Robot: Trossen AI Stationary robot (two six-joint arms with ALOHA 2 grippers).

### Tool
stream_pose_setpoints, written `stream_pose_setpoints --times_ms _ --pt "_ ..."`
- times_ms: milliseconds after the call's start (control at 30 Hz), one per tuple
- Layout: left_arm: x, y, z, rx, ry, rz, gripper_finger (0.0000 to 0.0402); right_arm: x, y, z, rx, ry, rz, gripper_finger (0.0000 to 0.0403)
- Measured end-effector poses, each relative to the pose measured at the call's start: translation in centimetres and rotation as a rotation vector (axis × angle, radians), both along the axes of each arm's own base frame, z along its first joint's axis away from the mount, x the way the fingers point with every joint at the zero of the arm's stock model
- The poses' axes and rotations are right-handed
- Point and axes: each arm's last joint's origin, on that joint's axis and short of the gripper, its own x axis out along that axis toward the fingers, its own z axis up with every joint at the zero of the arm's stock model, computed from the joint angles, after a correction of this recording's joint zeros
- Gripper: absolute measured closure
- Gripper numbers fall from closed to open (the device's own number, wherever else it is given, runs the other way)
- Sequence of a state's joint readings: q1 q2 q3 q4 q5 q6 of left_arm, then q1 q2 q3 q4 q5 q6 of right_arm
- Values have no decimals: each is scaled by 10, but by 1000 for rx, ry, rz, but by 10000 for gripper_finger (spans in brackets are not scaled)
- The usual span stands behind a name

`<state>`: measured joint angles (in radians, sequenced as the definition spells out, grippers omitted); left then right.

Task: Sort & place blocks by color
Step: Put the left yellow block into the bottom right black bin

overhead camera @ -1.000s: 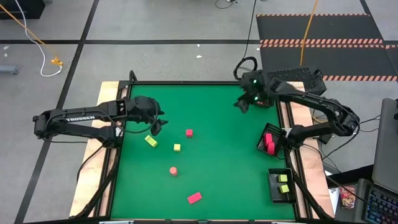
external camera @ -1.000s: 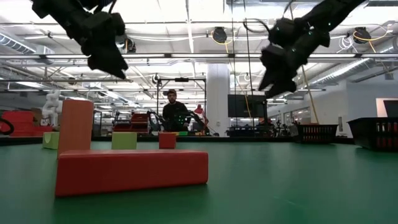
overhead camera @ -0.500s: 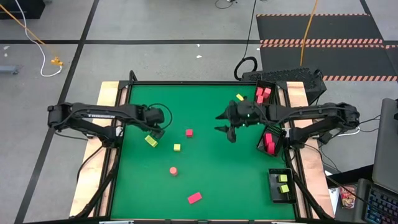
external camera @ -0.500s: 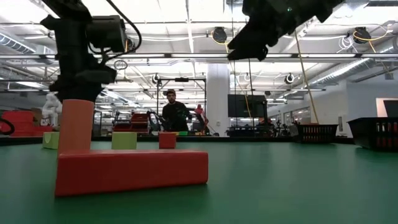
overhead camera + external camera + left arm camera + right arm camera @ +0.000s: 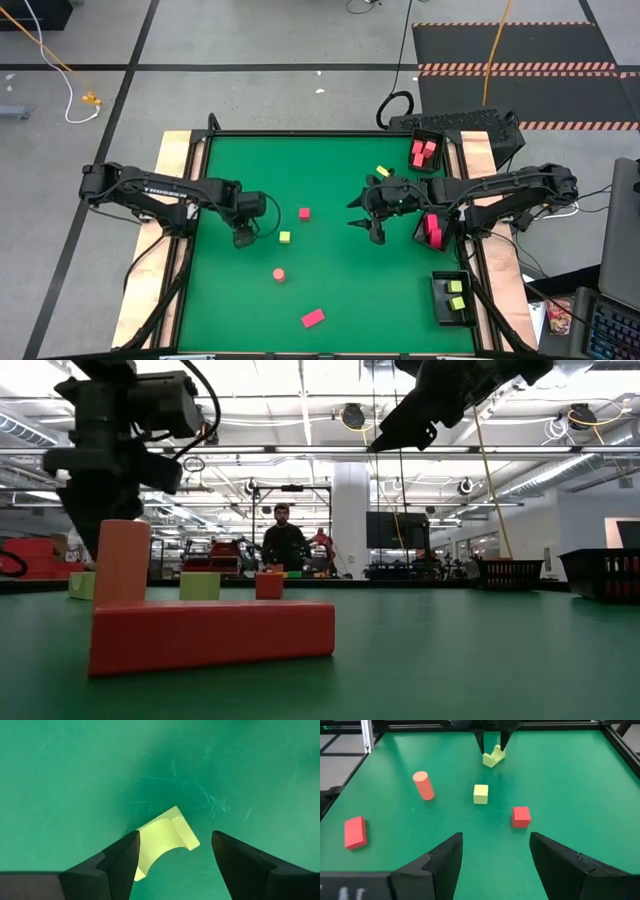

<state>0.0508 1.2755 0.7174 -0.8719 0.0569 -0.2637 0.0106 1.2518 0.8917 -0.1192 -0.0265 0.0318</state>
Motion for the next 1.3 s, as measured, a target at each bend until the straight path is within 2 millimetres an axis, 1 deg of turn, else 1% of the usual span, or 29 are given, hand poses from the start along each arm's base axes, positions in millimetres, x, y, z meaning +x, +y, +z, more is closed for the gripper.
stream_pose_setpoints --times_ms 100,267,367,467,533,633,733,867,1000,1067,1133,1300 --pt "0 -6 0 26 -4 -127 151 0 1 0 -2 1 5 179" --pt "0 -13 0 27 -5 -178 151 0 1 0 1 3 3 179" --pt "0 -17 0 21 -2 -152 151 -1 1 -1 21 14 -8 179" --pt "1 -18 -5 31 38 -108 151 -3 4 -8 51 36 -20 179" --pt "1 -16 -10 69 88 -87 151 -5 7 -14 63 57 -16 179" --pt "5 -15 -24 83 147 -75 151 -9 12 -25 86 84 -14 179" --pt "11 -14 -35 96 182 -65 151 -12 17 -33 110 100 -14 179" --pt "17 -14 -45 138 206 -52 151 -13 22 -36 117 89 2 179" --pt "22 -12 -47 182 161 -22 152 -13 23 -36 116 87 5 179" --pt "25 -12 -46 186 123 6 161 -12 23 -35 117 76 5 179" --pt "30 -12 -46 184 71 50 182 -11 23 -34 118 64 5 179" --pt "40 -13 -44 125 -39 174 268 -9 23 -31 114 24 12 179"
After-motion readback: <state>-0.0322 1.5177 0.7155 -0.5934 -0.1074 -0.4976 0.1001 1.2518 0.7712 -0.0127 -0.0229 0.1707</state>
